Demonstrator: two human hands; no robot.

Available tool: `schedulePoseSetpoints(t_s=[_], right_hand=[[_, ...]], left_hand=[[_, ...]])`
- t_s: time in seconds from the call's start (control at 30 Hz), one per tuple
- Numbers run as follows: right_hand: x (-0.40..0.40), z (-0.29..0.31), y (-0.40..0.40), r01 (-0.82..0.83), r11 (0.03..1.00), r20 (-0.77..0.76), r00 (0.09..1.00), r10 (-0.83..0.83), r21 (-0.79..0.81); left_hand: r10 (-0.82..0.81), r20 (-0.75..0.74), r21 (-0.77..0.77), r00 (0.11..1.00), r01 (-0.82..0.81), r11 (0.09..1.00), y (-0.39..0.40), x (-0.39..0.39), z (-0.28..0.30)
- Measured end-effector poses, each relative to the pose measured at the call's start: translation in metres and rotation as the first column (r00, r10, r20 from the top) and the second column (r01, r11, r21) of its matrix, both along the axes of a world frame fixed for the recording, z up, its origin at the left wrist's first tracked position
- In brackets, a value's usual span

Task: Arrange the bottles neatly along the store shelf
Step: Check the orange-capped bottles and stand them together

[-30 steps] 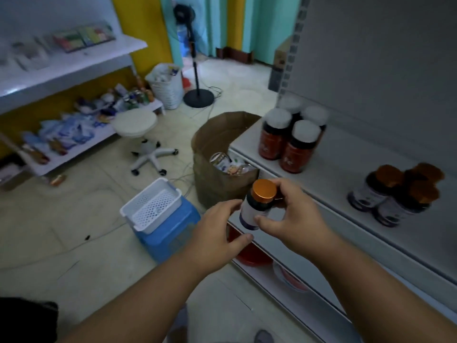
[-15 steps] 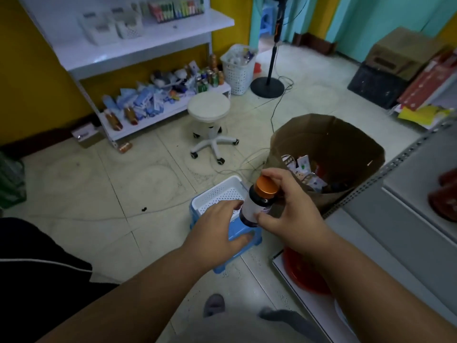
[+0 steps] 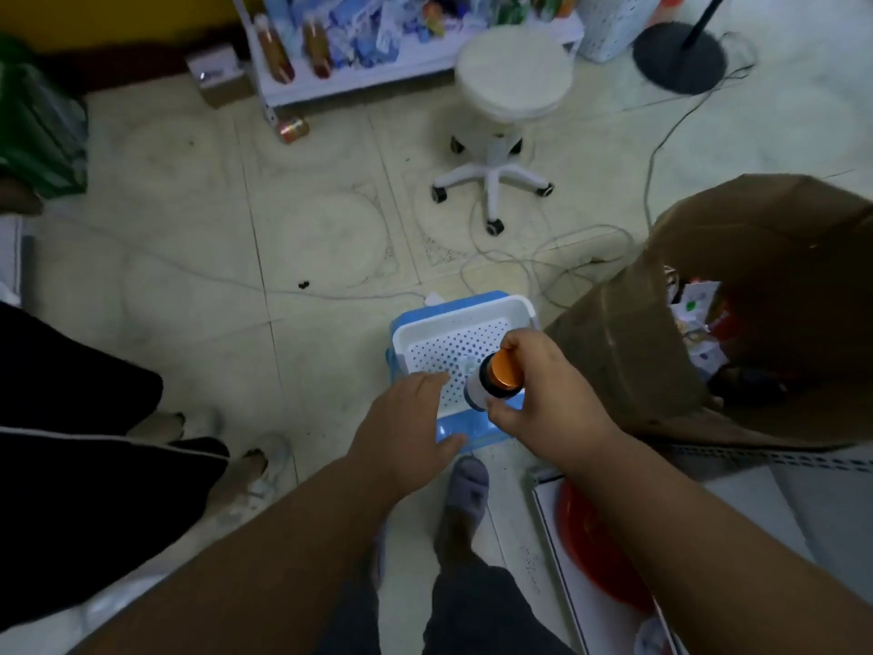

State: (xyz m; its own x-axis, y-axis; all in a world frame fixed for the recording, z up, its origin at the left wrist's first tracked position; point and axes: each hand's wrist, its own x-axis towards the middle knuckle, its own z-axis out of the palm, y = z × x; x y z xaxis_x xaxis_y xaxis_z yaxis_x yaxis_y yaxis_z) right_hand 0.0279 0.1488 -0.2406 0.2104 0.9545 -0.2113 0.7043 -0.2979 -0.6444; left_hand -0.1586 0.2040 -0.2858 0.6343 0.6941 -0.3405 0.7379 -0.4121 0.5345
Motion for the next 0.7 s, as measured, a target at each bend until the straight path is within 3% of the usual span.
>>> schedulePoseSetpoints(t_s=[0.27, 0.7], right_hand=[[-0.012, -0.108, 0.043, -0.124, 0.984, 0.052, 0.99, 0.131, -0.129], [-0.037, -0.194, 0.073, -0.298, 0.893, 0.061, 0.94, 0.336, -0.338]], left_hand=[[-0.046, -0.131, 0.02, 0.99, 0.049, 0.999, 0.006, -0.019, -0.095], [-0.16, -0.144, 0.067, 0.977, 0.171, 0.983, -0.002, -0.039, -0.144]])
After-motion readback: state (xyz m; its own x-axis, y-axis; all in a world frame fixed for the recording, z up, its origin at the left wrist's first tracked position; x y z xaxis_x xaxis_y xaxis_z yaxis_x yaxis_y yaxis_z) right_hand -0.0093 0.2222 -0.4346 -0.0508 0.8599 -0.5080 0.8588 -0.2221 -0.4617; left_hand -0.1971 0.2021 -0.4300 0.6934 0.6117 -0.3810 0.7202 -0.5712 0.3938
